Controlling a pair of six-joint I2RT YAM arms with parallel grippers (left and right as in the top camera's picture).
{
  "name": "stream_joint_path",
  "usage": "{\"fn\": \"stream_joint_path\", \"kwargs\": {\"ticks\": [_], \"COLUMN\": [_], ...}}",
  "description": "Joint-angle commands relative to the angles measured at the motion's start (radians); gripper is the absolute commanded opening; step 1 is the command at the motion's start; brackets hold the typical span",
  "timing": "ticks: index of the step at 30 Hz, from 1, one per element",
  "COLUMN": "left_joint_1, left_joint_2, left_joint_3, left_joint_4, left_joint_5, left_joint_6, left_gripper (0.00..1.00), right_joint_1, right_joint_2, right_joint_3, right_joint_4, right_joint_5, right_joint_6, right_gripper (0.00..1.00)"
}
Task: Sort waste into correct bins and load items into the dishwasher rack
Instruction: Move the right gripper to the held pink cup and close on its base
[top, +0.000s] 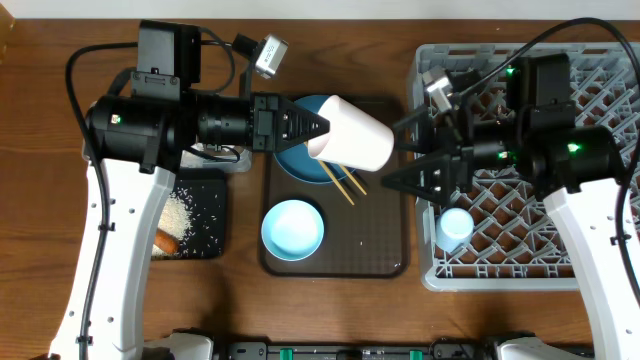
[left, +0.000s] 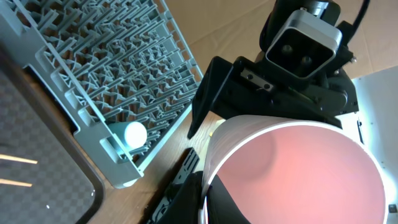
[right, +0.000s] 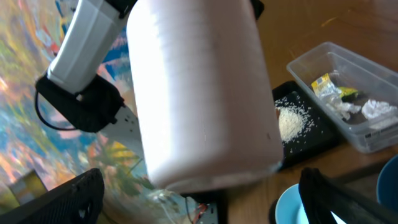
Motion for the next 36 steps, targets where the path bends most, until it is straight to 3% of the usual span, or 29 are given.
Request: {"fn": "stream_joint_path", "kwargs": {"ticks": [1, 9, 14, 24, 33, 36], "left_joint_1": [-0.002, -0.002, -0.002, -0.002, -0.002, -0.002], "left_joint_2": [0.0, 0.0, 0.0, 0.0, 0.0, 0.0], "left_joint_3": [0.012, 0.012, 0.012, 0.012, 0.012, 0.012], "left_joint_4": [0.0, -0.004, -0.004, -0.004, -0.008, -0.008], "left_joint_5": [0.03, 0.029, 0.027, 0.026, 0.026, 0.026], "left_joint_6": [0.006, 0.007, 0.007, 0.01, 0.01, 0.01], "left_gripper": [0.06, 0.06, 0.06, 0.06, 0.06, 0.06], "right_joint_1": [0.031, 0.072, 0.072, 0.072, 0.078, 0.085], "right_joint_2": [-0.007, -0.006, -0.006, -0.006, -0.006, -0.006], "right_joint_3": [0.01, 0.01, 0.01, 0.01, 0.01, 0.01], "right_joint_4": [0.023, 0.109, 0.145, 0.21, 0.236, 0.245], "right_joint_5": [0.017, 0.016, -0.007, -0.03, -0.029, -0.029], "right_joint_6": [-0.037, -0.036, -0.035, -0.02, -0.02, -0.02], "right_gripper": [0.99, 0.98, 0.85, 0.77, 0.82, 0.71]}}
